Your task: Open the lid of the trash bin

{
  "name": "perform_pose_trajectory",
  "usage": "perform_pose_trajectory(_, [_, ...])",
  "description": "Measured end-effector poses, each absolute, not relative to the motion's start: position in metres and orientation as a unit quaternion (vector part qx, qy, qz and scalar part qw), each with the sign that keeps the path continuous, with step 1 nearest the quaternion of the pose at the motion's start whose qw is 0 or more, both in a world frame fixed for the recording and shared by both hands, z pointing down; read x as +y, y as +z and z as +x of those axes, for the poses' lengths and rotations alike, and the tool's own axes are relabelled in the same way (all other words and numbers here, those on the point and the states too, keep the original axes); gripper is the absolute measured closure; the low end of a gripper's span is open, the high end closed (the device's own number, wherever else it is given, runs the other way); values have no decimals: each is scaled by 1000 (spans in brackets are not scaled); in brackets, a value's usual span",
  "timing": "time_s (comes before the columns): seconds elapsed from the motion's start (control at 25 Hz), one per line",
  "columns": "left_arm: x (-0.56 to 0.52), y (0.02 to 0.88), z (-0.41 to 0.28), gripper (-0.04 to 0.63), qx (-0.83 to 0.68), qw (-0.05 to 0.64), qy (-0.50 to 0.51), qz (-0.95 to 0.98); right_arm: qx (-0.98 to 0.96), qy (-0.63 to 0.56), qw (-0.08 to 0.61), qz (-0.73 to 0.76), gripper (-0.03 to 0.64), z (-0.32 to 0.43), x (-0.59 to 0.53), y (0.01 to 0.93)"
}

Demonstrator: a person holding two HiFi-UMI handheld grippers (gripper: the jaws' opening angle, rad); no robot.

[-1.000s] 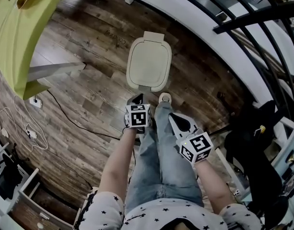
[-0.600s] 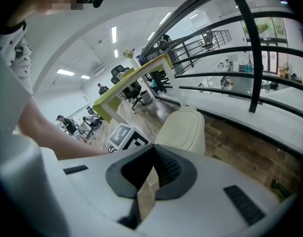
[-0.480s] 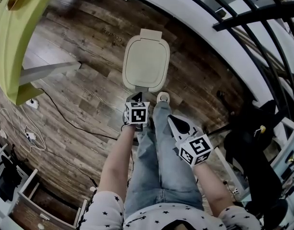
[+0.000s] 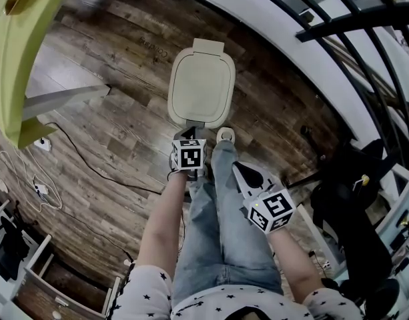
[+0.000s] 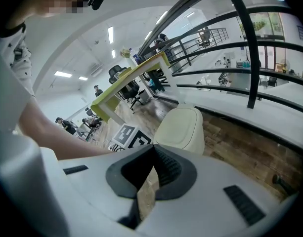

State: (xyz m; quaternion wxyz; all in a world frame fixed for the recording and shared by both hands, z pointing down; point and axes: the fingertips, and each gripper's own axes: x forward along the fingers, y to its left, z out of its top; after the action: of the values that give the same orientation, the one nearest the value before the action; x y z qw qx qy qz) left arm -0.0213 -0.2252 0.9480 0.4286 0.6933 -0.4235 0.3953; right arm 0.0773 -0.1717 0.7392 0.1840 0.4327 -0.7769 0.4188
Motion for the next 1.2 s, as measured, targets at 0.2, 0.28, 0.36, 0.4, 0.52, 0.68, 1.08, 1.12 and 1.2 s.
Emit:
perform_pose_trajectory(0.2, [-224,951,-21,583,-418,432,403,690,-776,419,182,435,623,77,-174,740])
perform_pose_trajectory(0.28, [-224,952,-21,583,-419,429,408,688,-777,418,181,435,623,76,-174,740])
perform_pose_trajectory(0.36, [-224,952,-22,583,-421,426,412,687,-777,418,181,435,623,75,-175,739])
perform_pose_trajectory(0.4, [-224,952,-22,583,-421,424,413,688,-777,418,181,435,623,74,-174,739])
perform_pose_trajectory(0.52, [-223,952,-22,583,-422,415,413,692,-777,417,180,436,623,73,-173,737])
perform_pose_trajectory(0.68, [-225,950,-24,583,-428,408,413,693,-778,414,181,436,623,73,-171,735])
perform_pose_trajectory(1.08, [-221,936,-30,583,-432,457,394,671,-783,398,174,445,623,73,-167,712])
perform_pose_trajectory(1.12, [-220,931,-30,583,-434,462,389,669,-784,396,173,446,623,72,-166,708])
perform_pose_trajectory(1.2, [-215,925,-32,583,-436,465,385,668,-785,392,170,448,623,71,-164,701])
